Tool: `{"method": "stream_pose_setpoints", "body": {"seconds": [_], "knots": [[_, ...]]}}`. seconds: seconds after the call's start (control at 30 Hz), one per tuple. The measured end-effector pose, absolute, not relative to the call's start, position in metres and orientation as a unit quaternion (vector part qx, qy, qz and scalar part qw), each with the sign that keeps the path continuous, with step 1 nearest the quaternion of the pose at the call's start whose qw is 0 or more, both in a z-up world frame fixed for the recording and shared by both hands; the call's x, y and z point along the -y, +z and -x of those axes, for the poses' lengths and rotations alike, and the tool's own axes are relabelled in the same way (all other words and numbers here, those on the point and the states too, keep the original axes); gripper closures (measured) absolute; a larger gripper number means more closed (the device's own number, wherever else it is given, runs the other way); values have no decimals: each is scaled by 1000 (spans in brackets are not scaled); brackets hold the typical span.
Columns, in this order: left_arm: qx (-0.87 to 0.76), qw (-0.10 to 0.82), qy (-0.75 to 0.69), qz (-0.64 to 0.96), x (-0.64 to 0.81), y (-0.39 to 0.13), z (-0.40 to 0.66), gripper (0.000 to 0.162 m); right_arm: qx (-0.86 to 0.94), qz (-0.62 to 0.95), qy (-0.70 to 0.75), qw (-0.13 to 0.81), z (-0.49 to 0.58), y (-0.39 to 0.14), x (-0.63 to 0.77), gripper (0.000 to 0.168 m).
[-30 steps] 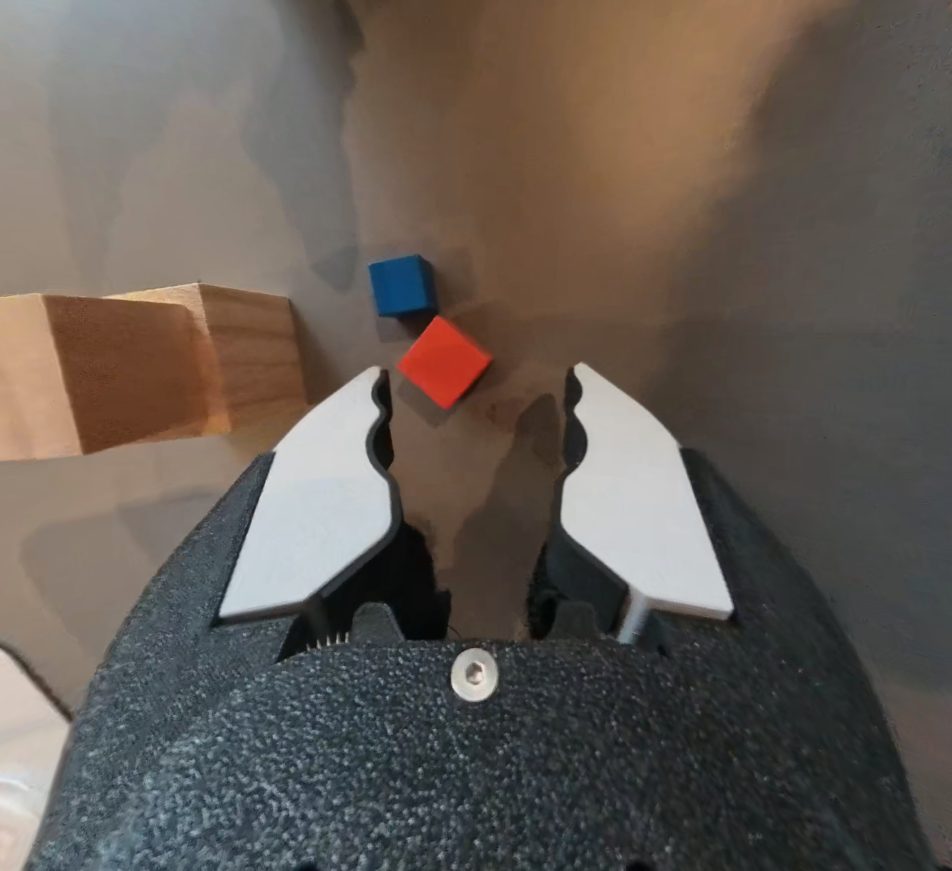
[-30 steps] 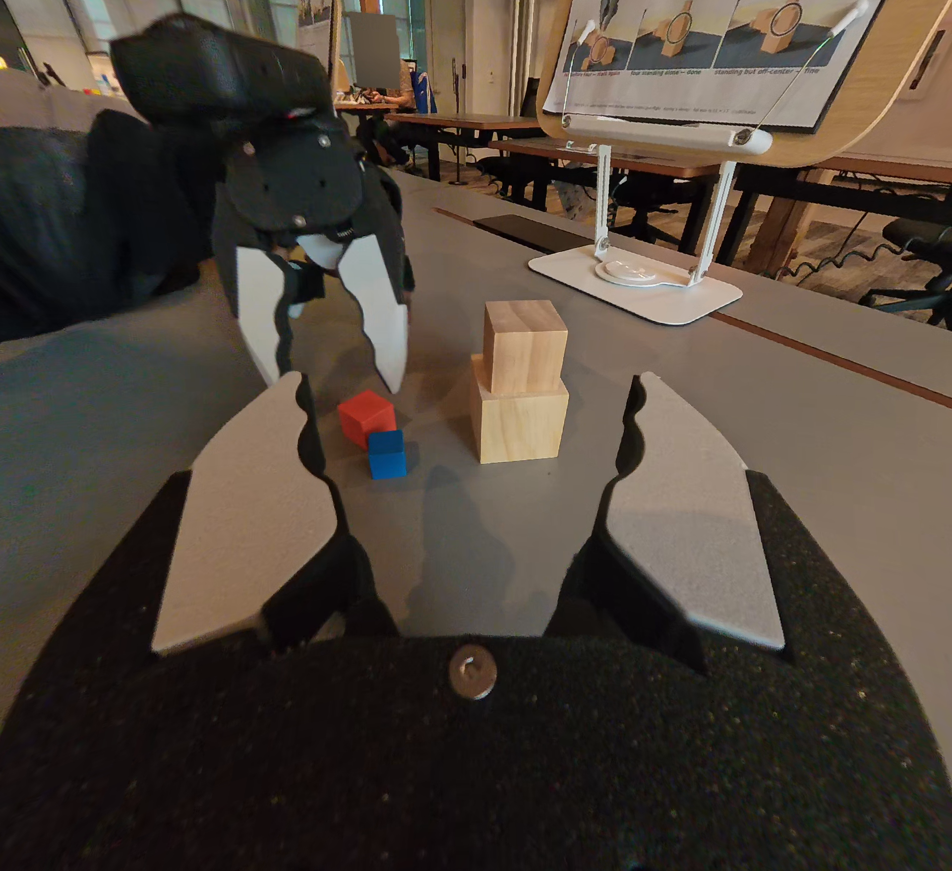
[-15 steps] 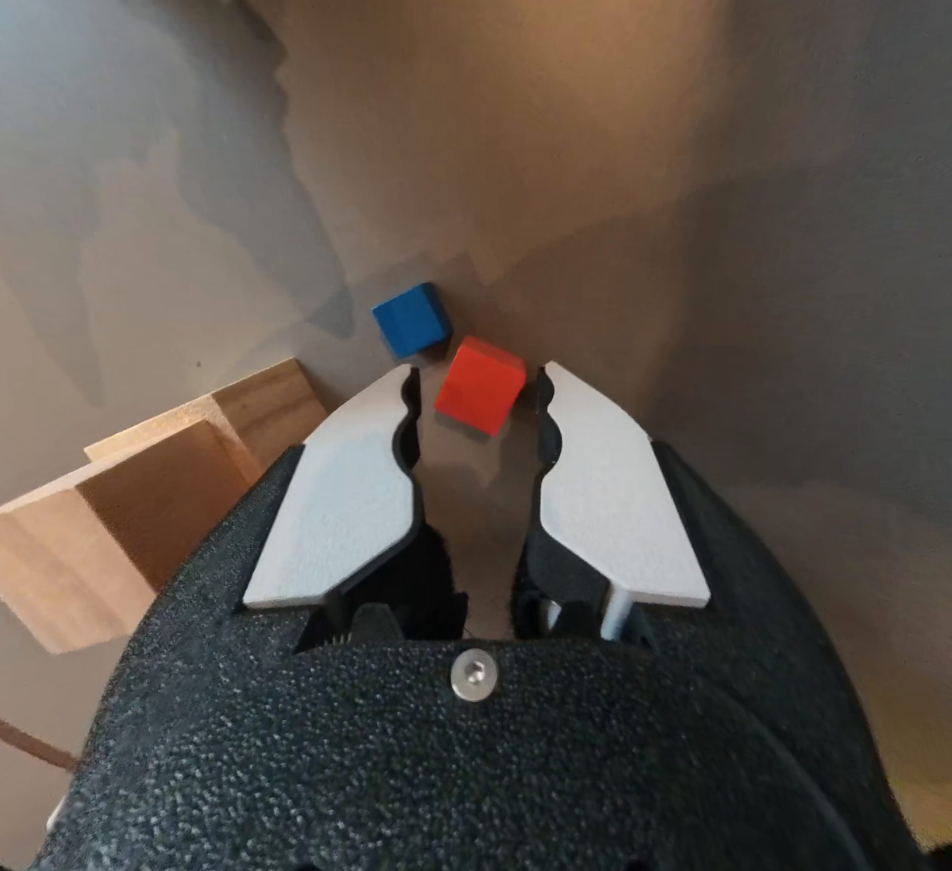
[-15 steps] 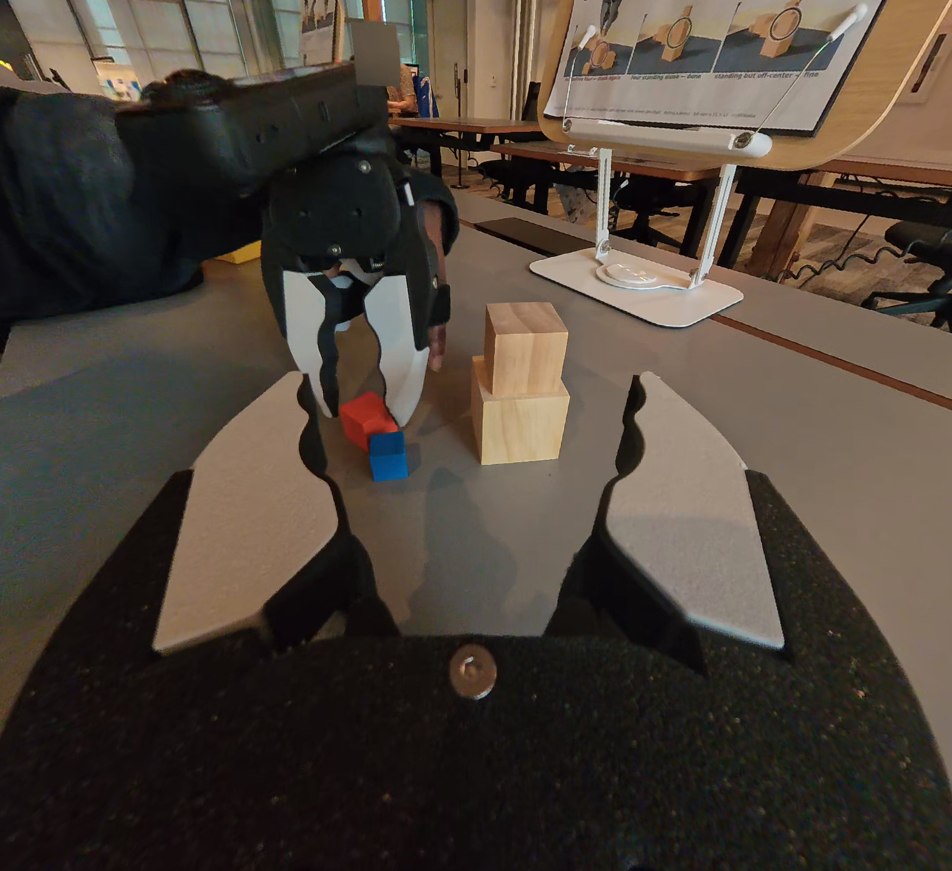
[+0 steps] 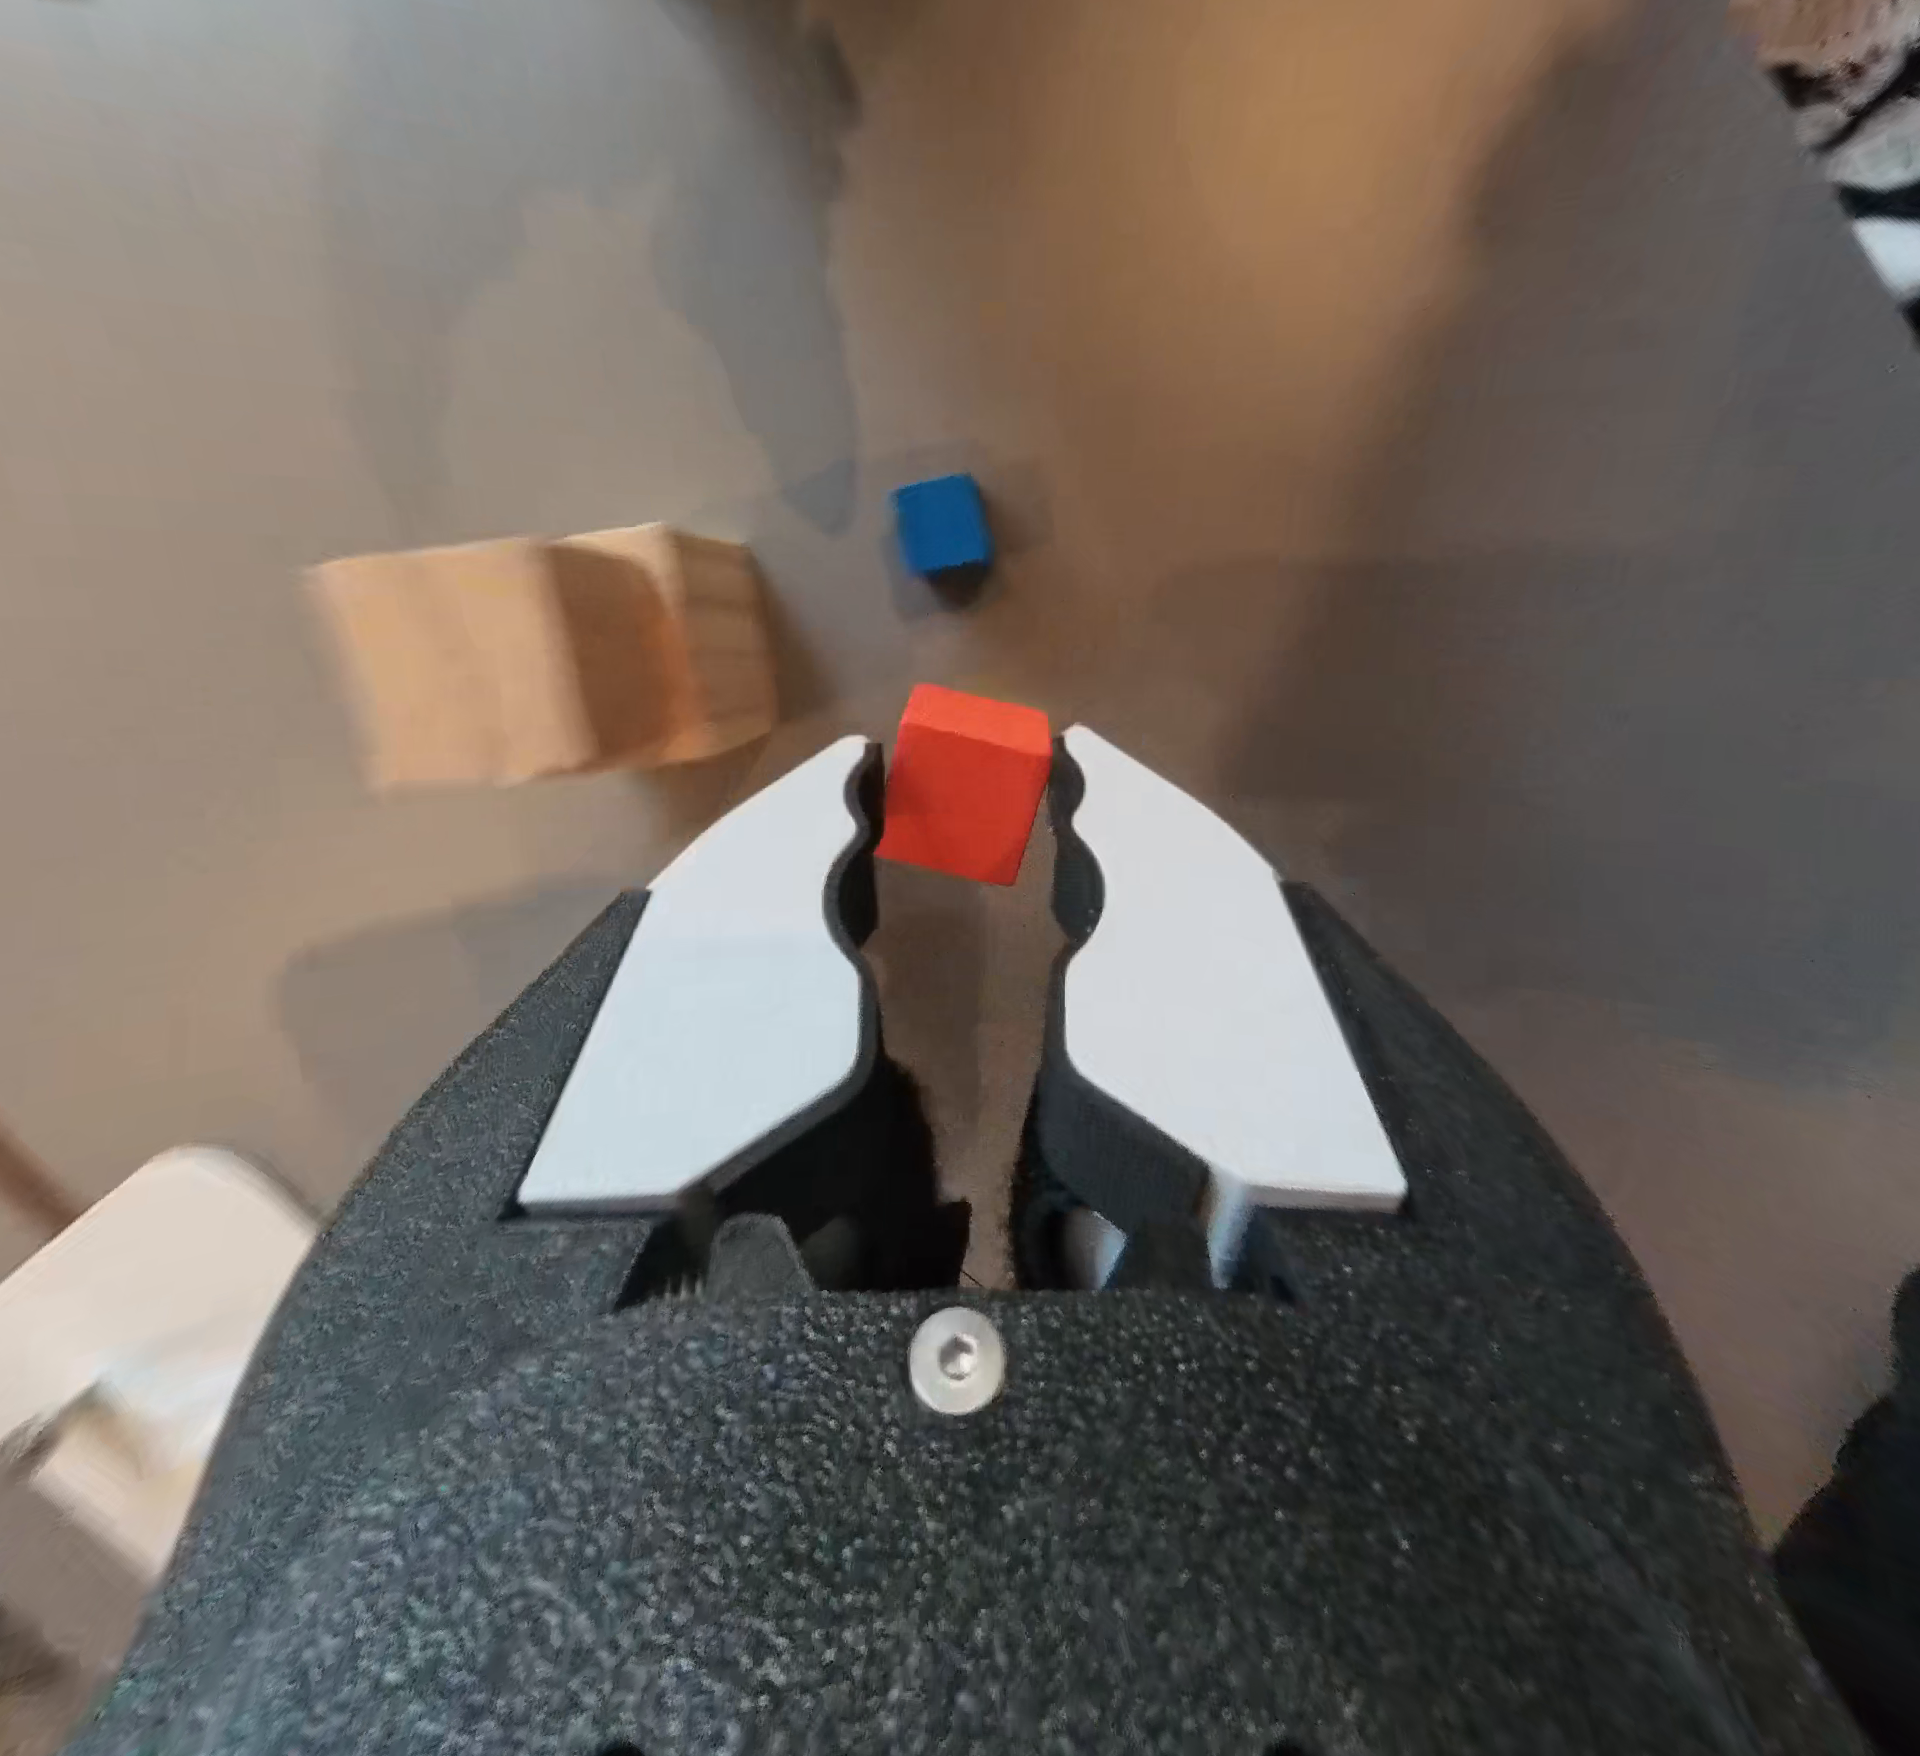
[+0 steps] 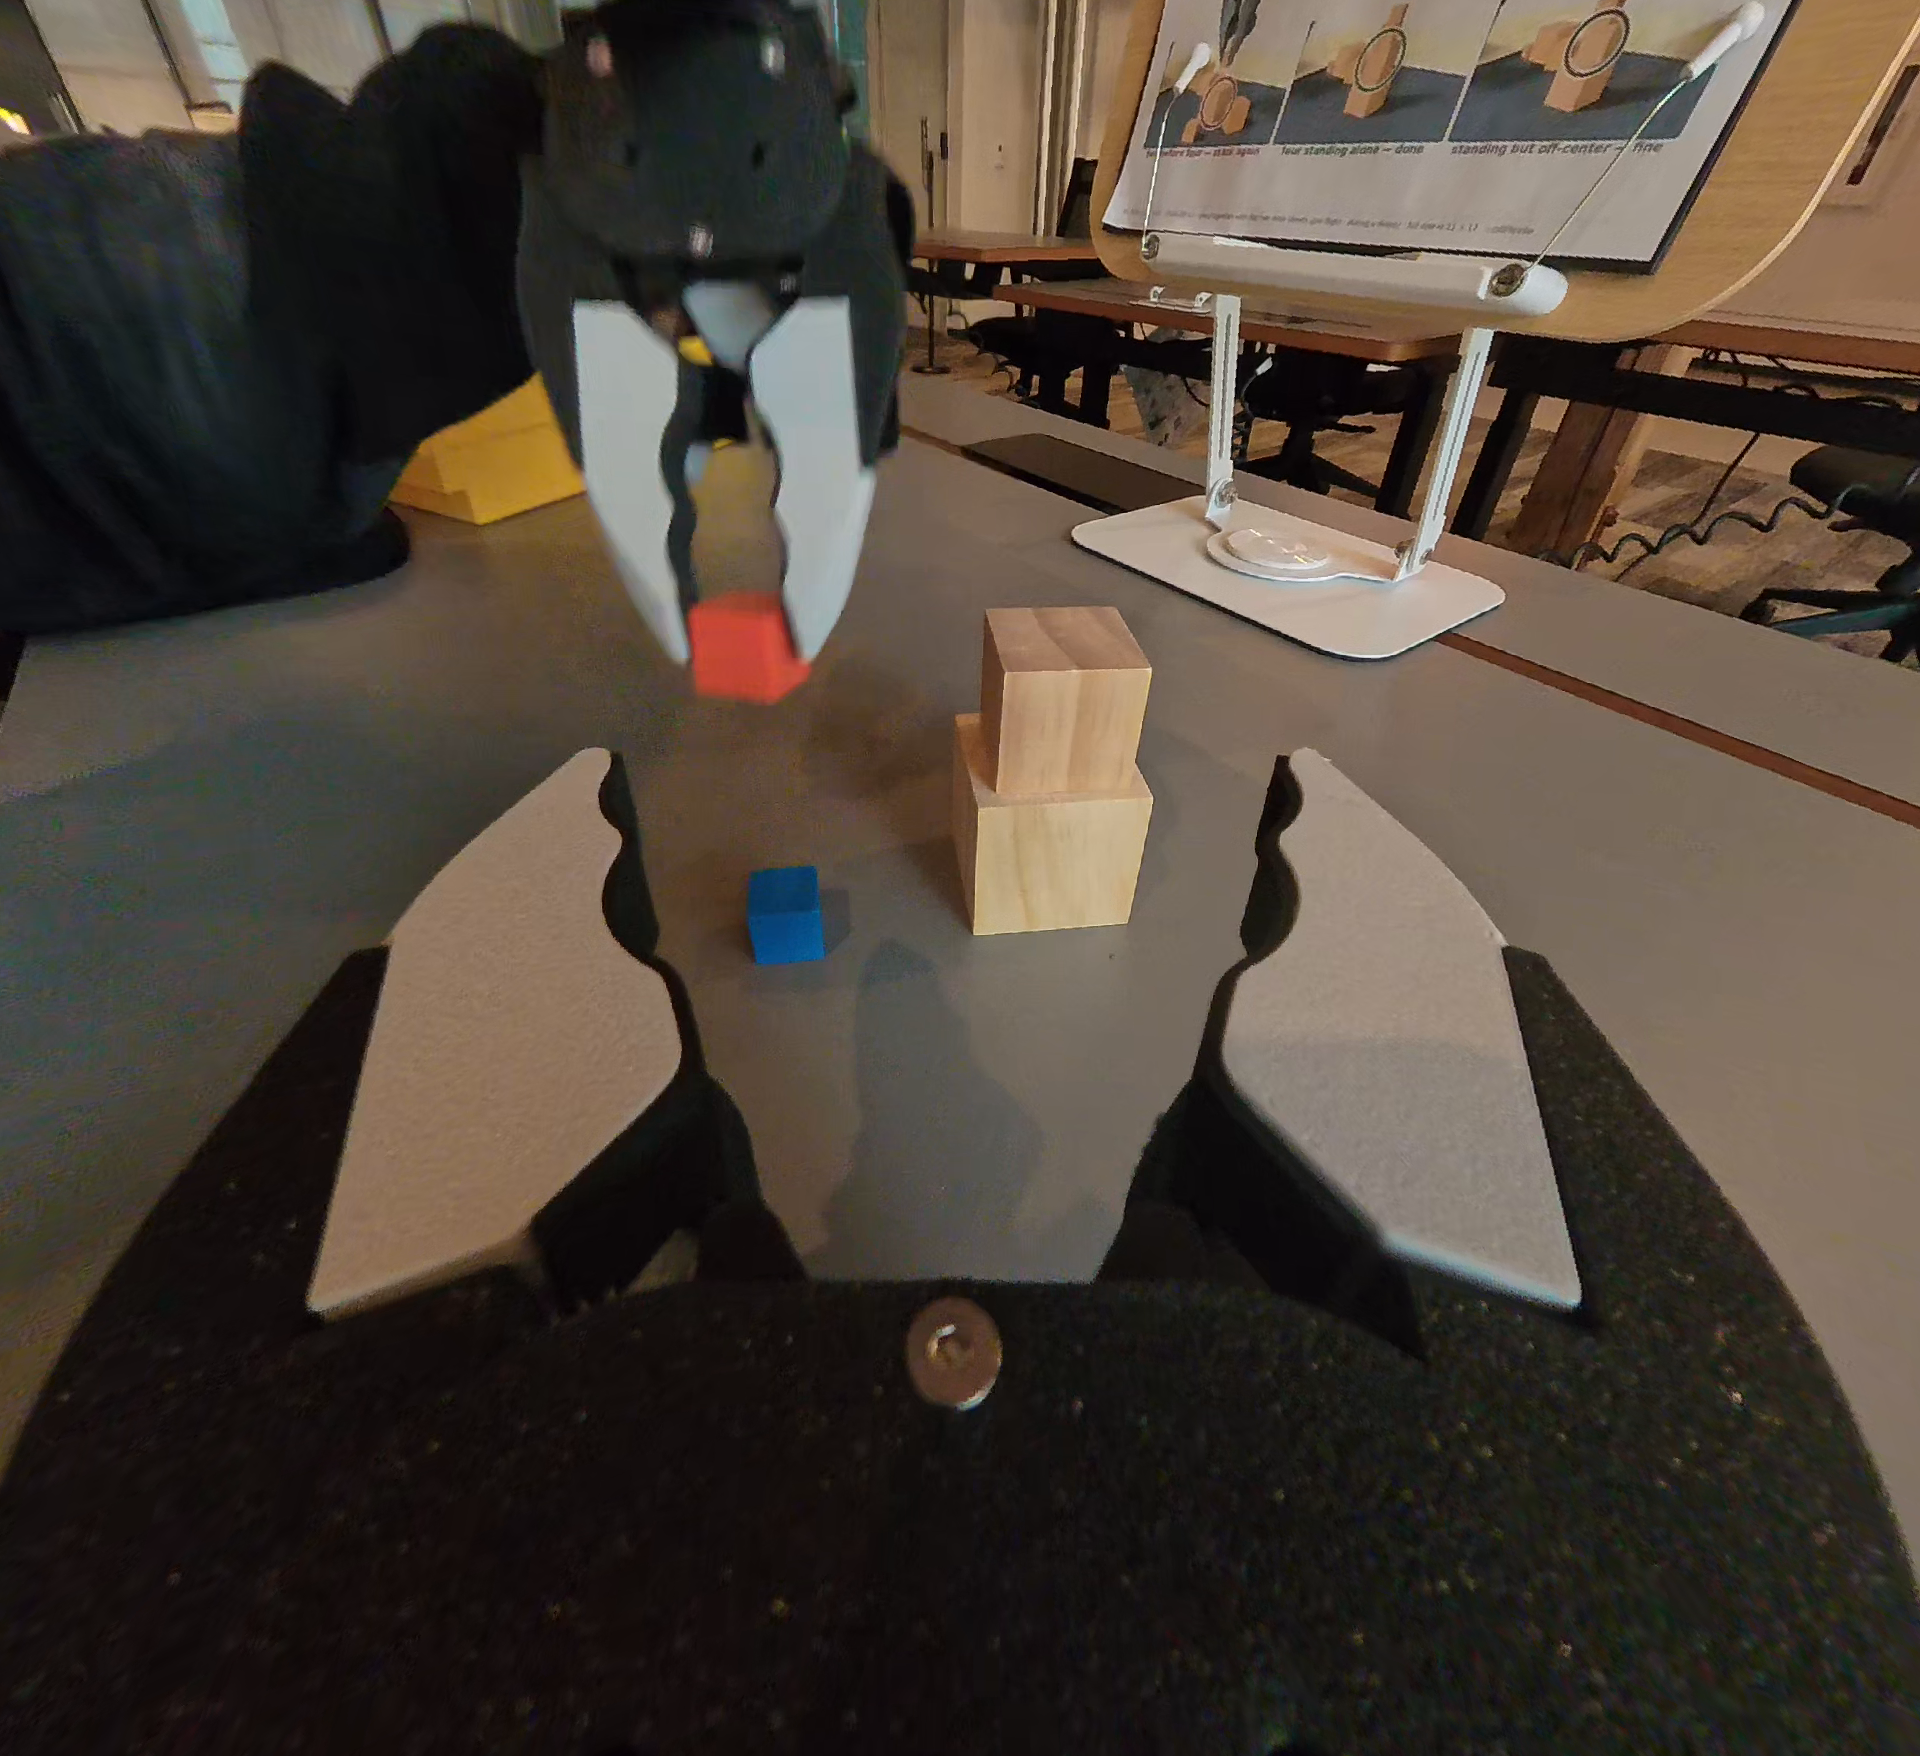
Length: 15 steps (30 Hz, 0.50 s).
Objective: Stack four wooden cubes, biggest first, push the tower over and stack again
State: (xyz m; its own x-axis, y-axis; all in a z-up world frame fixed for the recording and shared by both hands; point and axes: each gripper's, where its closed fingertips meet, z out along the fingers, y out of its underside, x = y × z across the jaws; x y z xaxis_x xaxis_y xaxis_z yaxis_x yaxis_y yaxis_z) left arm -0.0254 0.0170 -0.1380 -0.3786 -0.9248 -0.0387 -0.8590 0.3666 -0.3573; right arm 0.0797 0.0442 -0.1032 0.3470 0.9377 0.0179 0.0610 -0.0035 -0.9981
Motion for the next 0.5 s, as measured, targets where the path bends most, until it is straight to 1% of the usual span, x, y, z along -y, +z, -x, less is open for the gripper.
{"method": "stream_pose_setpoints", "body": {"seconds": [0.1, 0.17, 0.33, 0.5], "knots": [[-791, 168, -101, 580, -48, -106, 25, 133, 418, 594, 388, 567, -80, -103, -45, 56], [-767, 177, -87, 610, -63, -92, 20, 133, 416, 595, 391, 567, -81, -103, -45, 56], [-712, 146, -89, 681, -83, -85, -6, 132, 410, 594, 395, 569, -82, -101, -46, 56], [-683, 112, -92, 716, -93, -96, -29, 132, 419, 590, 392, 568, -81, -102, -44, 56]]}}
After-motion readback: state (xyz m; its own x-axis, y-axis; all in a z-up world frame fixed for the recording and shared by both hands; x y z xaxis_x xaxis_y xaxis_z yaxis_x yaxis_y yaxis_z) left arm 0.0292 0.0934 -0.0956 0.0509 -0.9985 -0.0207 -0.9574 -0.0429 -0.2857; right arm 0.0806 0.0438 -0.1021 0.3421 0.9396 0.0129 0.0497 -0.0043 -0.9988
